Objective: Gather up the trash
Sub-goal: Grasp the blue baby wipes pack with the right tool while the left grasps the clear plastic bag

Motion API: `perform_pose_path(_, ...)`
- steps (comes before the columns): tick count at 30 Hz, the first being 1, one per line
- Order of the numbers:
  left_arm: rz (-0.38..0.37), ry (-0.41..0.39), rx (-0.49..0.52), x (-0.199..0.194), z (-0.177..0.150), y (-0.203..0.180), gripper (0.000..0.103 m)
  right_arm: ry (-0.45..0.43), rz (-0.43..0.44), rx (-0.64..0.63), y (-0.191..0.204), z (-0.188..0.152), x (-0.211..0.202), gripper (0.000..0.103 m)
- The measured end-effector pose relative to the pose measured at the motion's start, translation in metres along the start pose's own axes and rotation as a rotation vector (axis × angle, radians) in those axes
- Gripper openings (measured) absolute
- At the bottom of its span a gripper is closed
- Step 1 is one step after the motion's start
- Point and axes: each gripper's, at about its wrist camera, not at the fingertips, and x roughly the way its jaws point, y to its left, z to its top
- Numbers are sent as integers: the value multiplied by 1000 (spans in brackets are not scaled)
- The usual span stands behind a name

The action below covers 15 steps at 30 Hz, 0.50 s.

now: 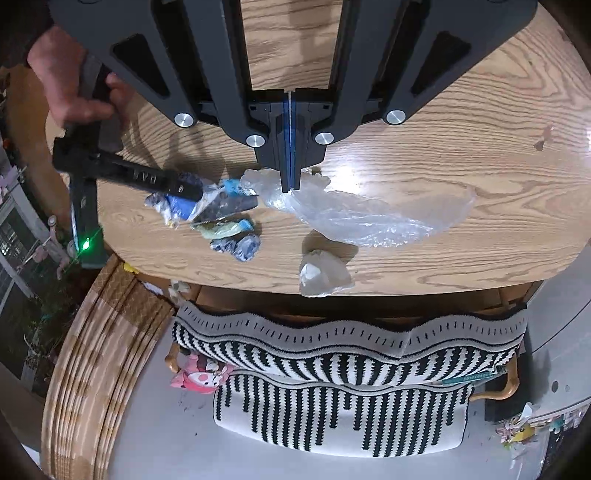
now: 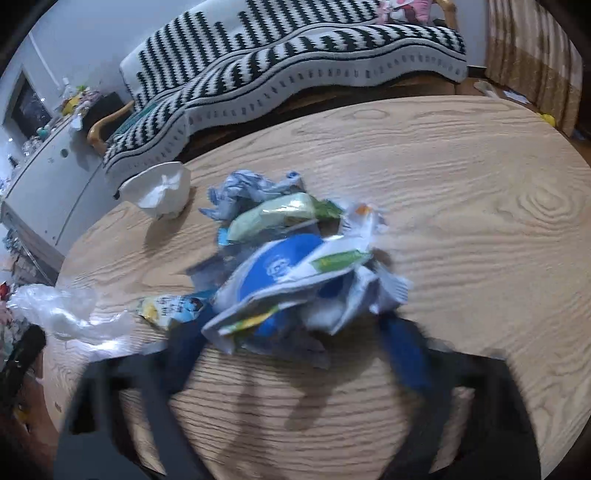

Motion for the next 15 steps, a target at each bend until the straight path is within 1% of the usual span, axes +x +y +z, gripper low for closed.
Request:
perform_pose_path(1,1,2,-2,-1,-1,1,0,-6,-2,-12,1,-1,-3,59)
perform_pose_path(2,-1,2,-5,0,0,1,0,-13,-10,-26,3,-2,-6,51)
perform_pose_path(6,-16,-7,-10,-1,3,-6,0,0,36,-50,4,-11,-24,47)
perform_pose_path(10,-39,-20,7,-6,4,-23,0,-10,60,-88,1,-26,-57,47)
perform_pose_path(13,-63,-29,18,-11,4,-40,0,-36,37,-124,-4,-37,-85,47)
perform_pose_path(15,-81,-32,28,-14,4,-53,0,-48,27,-127,-16,-44,-103,46)
